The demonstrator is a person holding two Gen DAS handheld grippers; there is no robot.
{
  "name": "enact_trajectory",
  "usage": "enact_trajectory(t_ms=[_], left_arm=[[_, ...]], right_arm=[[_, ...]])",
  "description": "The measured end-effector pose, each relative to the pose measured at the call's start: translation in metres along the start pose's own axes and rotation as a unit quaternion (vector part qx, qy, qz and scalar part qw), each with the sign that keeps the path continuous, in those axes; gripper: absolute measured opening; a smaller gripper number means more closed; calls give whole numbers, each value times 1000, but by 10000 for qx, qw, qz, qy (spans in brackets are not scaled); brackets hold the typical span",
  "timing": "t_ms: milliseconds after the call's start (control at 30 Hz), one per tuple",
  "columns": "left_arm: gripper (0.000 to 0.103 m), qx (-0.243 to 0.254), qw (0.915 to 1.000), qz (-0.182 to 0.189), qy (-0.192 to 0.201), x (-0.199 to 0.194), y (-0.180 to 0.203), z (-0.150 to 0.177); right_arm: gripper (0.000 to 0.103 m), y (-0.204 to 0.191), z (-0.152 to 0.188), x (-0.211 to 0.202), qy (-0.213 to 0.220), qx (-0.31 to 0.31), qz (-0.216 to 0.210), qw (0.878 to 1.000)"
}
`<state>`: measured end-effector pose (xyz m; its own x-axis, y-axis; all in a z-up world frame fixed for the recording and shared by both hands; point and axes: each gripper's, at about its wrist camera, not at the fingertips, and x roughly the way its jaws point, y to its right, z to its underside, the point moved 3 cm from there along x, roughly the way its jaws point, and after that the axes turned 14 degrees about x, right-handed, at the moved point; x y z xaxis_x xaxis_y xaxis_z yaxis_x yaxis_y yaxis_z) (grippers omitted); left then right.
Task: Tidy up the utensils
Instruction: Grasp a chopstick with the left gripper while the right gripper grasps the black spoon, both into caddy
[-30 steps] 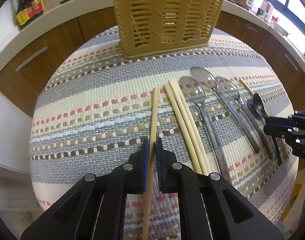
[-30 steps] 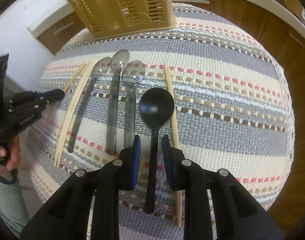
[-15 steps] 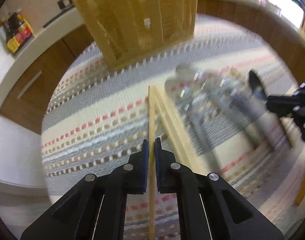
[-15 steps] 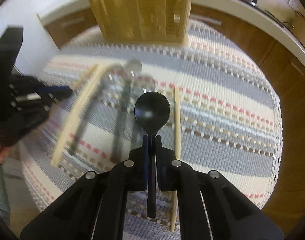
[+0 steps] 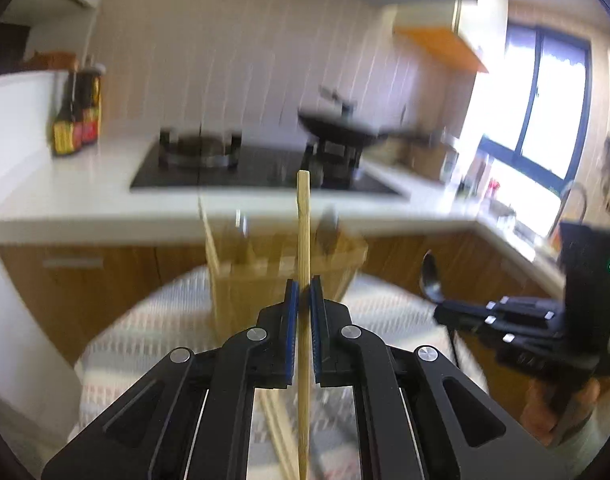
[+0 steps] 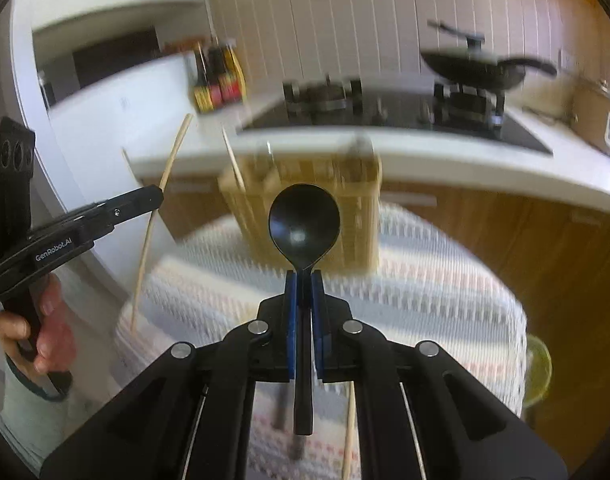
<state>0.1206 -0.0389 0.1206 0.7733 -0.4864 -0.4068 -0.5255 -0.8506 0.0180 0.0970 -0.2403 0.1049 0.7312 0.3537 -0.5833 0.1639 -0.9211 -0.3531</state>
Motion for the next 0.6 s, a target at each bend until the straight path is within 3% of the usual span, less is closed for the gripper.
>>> enact_trajectory(t_ms=[133, 300, 400, 600], left_arm=[[4, -174, 9977, -78, 656, -4, -8, -35], [4, -576, 9915, -212, 1143, 16, -31, -57], [4, -745, 9886, -303, 1274, 37, -49, -63], [4, -589, 9870, -633, 1358, 74, -63, -59]], right_arm=[[5, -7, -37, 0, 569, 28, -210, 9982], [5, -2, -74, 15, 1094, 147, -314, 9934], [5, 2, -89, 28, 1355, 191, -245, 9903], [5, 19, -105, 63, 1660, 449, -219, 9849]])
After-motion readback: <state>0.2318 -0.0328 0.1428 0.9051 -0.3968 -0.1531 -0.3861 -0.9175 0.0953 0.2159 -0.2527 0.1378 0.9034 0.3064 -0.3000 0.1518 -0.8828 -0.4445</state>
